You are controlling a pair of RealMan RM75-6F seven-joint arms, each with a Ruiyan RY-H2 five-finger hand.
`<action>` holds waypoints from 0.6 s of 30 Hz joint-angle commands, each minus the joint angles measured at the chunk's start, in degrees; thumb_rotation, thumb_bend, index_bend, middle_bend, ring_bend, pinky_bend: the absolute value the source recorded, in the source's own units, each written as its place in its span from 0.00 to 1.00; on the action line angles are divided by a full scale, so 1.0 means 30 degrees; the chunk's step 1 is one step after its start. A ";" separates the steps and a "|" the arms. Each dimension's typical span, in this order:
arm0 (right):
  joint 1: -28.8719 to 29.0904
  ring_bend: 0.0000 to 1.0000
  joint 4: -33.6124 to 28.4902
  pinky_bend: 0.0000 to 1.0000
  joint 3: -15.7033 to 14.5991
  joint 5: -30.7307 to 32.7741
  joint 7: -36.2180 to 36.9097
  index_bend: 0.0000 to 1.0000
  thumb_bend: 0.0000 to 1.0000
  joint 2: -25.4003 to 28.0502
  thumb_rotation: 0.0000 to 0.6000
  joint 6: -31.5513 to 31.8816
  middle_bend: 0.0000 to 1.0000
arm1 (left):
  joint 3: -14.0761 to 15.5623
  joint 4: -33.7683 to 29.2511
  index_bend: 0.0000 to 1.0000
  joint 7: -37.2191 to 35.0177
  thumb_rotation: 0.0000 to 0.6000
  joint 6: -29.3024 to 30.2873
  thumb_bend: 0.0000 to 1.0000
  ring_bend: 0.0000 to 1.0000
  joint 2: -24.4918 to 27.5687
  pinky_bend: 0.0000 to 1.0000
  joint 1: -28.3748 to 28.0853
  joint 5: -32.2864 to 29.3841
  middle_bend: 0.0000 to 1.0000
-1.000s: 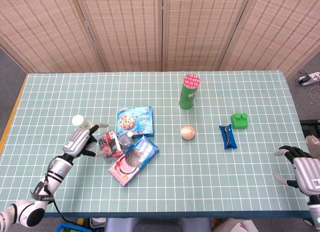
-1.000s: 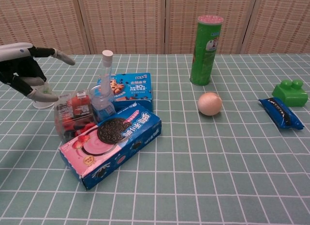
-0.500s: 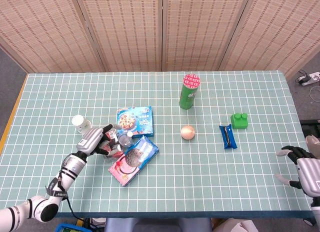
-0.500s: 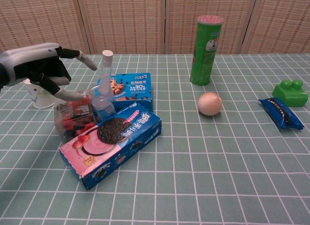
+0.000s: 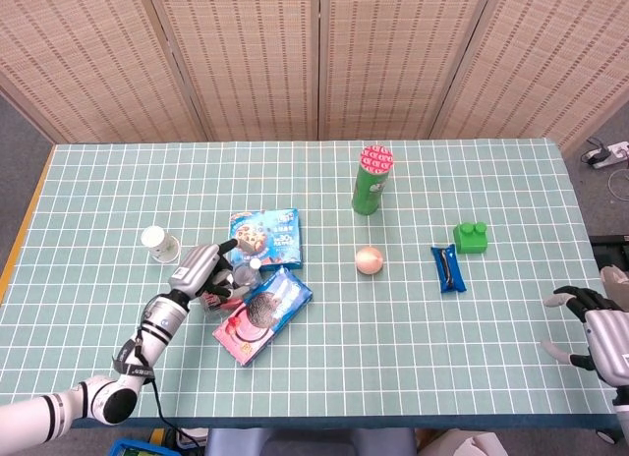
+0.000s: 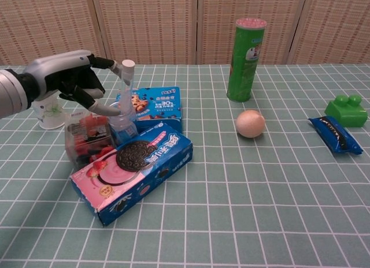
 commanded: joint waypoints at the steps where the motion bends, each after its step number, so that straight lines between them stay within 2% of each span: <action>1: 0.0034 0.23 0.0008 0.34 -0.0003 0.0035 -0.0030 0.38 0.13 -0.0012 1.00 -0.0084 0.29 | -0.0128 0.0304 0.41 0.0108 1.00 -0.0083 0.14 1.00 -0.0354 1.00 -0.0235 -0.0286 1.00; 5: 0.0068 0.23 0.0008 0.34 -0.0014 0.0026 -0.0019 0.38 0.13 0.0010 1.00 -0.0160 0.29 | -0.0239 0.0794 0.43 0.0215 1.00 -0.0024 0.14 1.00 -0.0848 1.00 -0.0453 -0.0571 1.00; 18: 0.0072 0.23 0.0057 0.34 -0.0017 -0.0011 0.0223 0.38 0.13 0.0081 1.00 -0.0178 0.29 | -0.0286 0.1629 0.63 0.0032 1.00 0.0861 0.14 1.00 -0.1830 1.00 -0.0417 -0.0504 1.00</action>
